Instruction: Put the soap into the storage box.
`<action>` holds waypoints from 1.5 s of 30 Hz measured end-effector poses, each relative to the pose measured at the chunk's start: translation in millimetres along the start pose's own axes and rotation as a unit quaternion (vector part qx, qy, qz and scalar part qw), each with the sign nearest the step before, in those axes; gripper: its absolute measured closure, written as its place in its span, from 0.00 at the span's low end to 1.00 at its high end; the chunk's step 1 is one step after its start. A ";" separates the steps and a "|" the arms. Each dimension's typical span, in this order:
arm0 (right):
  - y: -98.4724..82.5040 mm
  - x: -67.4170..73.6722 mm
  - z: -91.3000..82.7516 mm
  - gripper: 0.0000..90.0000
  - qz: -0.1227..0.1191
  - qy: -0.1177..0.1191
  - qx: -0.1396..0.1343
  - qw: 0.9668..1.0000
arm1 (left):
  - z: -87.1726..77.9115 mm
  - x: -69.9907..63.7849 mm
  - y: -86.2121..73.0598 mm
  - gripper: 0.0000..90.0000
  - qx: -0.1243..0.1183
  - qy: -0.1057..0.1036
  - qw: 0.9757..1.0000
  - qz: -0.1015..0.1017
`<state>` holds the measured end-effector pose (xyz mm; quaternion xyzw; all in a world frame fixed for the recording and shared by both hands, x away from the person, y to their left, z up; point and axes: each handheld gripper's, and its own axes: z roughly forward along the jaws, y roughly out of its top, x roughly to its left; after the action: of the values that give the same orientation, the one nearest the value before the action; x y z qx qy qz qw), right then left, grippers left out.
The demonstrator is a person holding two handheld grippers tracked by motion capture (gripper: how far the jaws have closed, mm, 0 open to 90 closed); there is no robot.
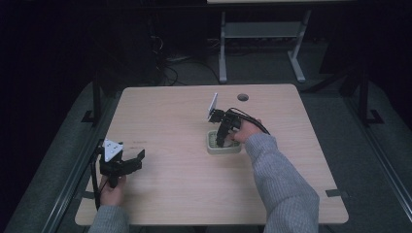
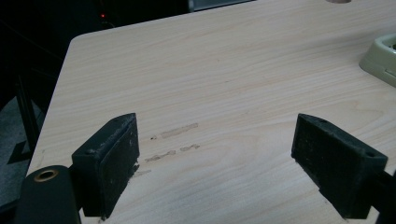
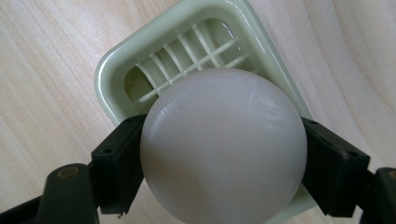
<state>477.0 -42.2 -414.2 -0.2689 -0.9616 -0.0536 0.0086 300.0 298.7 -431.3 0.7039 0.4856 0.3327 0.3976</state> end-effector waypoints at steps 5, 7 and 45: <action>-1.0 -0.5 -2.1 0.24 0.005 0.003 -0.007 1.000 | 0.1 -0.4 0.0 0.16 -0.002 -0.001 1.000 -0.001; -2.1 -1.0 -7.5 0.24 0.004 0.006 -0.018 1.000 | 0.1 -0.2 0.1 0.16 -0.002 -0.001 1.000 -0.001; -56.3 -2.6 -44.8 0.24 0.032 0.016 -0.073 0.997 | -0.2 -2.1 0.2 0.16 0.001 -0.001 1.000 0.005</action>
<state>449.4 -96.2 -375.4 -0.2987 -0.9457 -0.1278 0.0065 299.2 296.8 -431.2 0.7069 0.4822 0.3336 0.3955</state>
